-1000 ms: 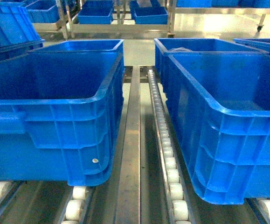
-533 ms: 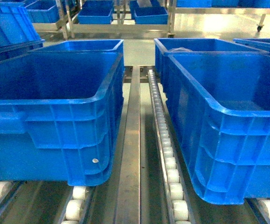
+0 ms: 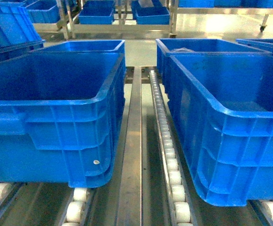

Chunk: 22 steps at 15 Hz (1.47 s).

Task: Sort blue parts and orange caps into right shelf containers

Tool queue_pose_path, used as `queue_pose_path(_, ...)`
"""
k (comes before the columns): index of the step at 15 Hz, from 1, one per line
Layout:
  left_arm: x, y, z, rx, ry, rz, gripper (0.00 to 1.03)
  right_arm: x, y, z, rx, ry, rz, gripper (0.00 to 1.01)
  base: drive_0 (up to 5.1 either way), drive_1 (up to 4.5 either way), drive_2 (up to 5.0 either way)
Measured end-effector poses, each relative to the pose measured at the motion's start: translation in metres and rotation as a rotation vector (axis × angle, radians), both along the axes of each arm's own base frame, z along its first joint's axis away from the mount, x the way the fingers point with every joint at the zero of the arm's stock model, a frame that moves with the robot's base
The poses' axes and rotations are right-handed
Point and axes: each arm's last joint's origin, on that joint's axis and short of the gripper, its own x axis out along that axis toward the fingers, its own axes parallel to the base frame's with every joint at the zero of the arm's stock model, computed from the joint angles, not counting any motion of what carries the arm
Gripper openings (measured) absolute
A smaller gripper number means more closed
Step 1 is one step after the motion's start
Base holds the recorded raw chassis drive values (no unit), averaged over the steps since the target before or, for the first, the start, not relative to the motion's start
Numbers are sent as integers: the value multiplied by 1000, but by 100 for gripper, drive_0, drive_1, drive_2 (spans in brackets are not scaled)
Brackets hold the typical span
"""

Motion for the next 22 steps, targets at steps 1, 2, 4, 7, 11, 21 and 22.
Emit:
queue_pose_path(1, 0, 0, 0, 0, 0, 0, 43, 0, 0, 0, 0, 0, 0, 38, 0, 0, 0)
queue_pose_path(2, 0, 0, 0, 0, 0, 0, 43, 0, 0, 0, 0, 0, 0, 38, 0, 0, 0)
queue_pose_path(4, 0, 0, 0, 0, 0, 0, 43, 0, 0, 0, 0, 0, 0, 38, 0, 0, 0)
queue_pose_path(7, 0, -1, 11, -66, -116, 109, 43, -2, 4, 15, -23, -161, -139, 38, 0, 0, 0)
queue_pose_path(11, 33, 7, 22, -54, -152, 123, 43, 25, 6, 25, -48, -171, -138, 38, 0, 0, 0)
queue_pose_path(21, 241, -39, 59, -77, -9, -8, 63, 202, 35, 29, -64, 80, -32, 64, 0, 0, 0)
queue_pose_path(22, 239, -39, 58, -75, -7, -12, 80, 202, 35, 33, -61, 59, -36, 81, 0, 0, 0)
